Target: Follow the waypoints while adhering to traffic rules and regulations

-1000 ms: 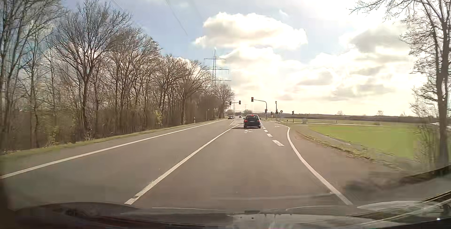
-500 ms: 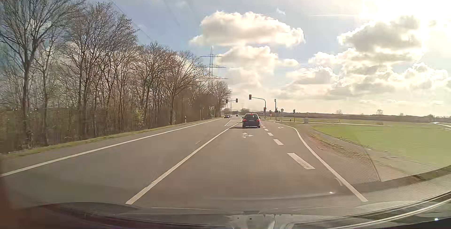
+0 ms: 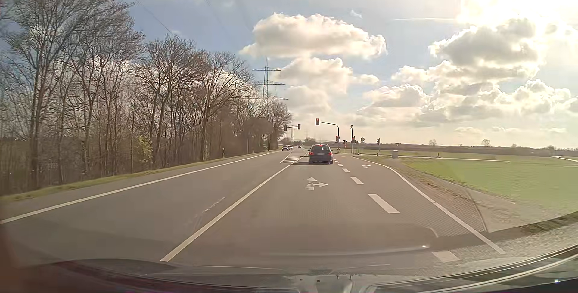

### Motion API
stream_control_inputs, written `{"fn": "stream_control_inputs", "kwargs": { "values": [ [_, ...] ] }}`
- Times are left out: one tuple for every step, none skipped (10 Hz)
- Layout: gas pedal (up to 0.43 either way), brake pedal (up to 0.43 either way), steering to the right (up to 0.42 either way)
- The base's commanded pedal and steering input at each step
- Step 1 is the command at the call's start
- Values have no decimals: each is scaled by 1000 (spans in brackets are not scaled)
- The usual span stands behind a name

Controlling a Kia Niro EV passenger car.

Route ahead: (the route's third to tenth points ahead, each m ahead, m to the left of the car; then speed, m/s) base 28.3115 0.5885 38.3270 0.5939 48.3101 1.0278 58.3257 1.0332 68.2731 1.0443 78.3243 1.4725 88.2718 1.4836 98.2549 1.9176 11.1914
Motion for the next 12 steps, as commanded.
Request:
{"fn": "stream_control_inputs", "kwargs": {
  "values": [
    [20, 0, 5],
    [0, 0, 5],
    [0, 0, 6],
    [0, 0, 7],
    [0, 0, 8],
    [0, 0, 10],
    [0, 0, 12],
    [0, 0, 12],
    [0, 0, 12],
    [0, 0, 13],
    [0, 0, 15],
    [0, 0, 14]
  ]
}}
